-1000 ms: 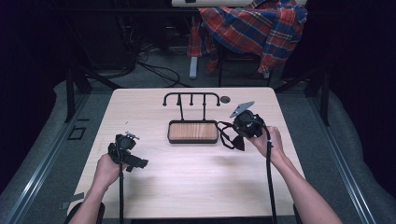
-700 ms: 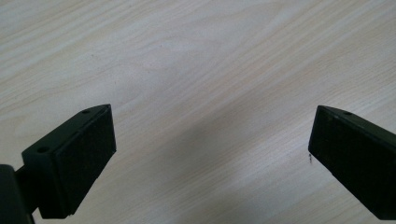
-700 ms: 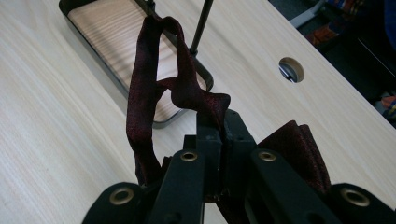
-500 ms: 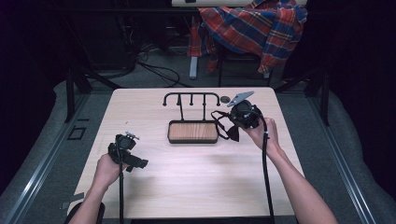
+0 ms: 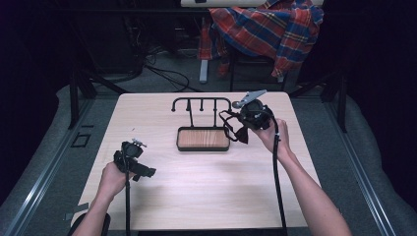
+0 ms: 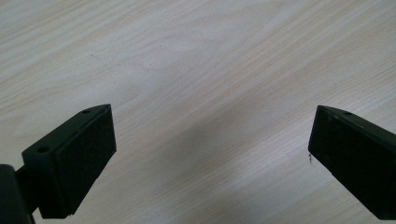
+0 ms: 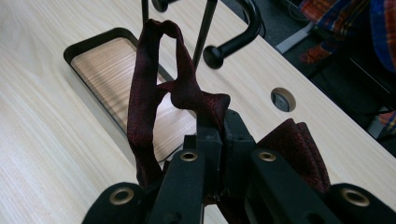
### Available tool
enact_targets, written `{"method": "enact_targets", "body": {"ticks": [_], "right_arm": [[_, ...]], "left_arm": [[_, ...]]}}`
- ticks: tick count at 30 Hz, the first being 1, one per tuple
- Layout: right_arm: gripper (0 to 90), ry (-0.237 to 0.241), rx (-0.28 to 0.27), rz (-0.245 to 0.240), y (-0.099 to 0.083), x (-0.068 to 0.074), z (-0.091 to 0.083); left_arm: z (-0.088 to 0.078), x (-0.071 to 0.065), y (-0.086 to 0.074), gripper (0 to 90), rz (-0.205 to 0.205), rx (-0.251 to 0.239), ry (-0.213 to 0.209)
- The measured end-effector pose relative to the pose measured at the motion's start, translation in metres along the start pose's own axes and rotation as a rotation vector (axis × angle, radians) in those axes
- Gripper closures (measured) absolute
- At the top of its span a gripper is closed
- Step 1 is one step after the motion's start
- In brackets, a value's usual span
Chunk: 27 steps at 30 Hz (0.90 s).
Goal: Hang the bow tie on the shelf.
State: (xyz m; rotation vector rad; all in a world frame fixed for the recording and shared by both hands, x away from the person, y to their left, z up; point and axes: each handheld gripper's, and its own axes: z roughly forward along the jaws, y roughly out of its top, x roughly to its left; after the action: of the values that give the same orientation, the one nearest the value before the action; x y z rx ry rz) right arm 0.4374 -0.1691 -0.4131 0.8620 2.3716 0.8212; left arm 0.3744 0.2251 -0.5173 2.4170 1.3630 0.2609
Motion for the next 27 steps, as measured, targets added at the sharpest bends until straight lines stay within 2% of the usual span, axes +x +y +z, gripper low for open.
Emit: {"method": "enact_targets", "body": {"ticks": [17, 25, 27], "right_arm": [[87.6, -0.005, -0.052, 0.042, 0.015, -0.007, 0.002], [87.6, -0.012, -0.061, 0.079, 0.017, -0.015, 0.006], [87.6, -0.013, -0.061, 0.105, 0.016, -0.017, 0.011]], "left_arm": [[0.000, 0.000, 0.000, 1.0, -0.002, 0.000, -0.001], [0.001, -0.001, 0.000, 1.2, 0.003, 0.002, -0.004], [0.001, -0.001, 0.000, 1.2, 0.003, 0.002, -0.004]]}}
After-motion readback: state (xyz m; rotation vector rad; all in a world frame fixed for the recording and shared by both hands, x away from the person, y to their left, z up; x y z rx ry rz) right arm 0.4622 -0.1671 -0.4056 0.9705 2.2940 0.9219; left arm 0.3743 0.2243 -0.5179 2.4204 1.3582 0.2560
